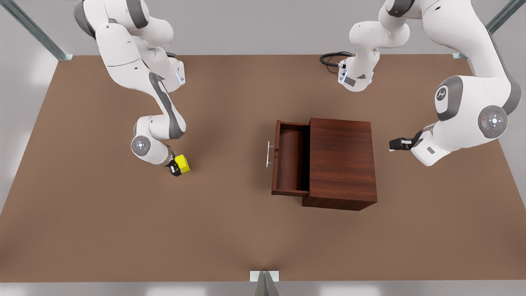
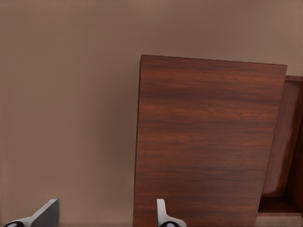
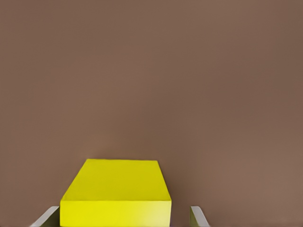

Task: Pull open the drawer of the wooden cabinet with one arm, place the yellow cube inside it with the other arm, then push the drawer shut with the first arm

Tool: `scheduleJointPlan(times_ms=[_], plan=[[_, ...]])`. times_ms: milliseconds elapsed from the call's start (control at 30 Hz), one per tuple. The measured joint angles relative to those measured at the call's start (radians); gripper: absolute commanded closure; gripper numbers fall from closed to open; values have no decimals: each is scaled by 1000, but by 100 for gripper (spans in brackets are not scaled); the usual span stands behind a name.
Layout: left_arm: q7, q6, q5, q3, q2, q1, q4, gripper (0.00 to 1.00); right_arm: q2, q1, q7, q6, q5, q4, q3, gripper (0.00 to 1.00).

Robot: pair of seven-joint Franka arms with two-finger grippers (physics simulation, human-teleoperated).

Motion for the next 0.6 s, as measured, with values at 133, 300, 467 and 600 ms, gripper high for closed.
scheduleJointPlan(times_ms=[133,300,467,600], plan=[[21,-1,-1,-1,2,-4,9,0,13,7,19,14,1,3,0,0],[42,0,3,-4,4,-7,11,0,48,14,39,47,4,12,0,0],[57,-1,5,-4,4,-13,16,0,58,13,53,75,0,13,-1,24],[70,-2,19,-6,7,-16,22,0,35,11,59,86,1,12,-3,37]])
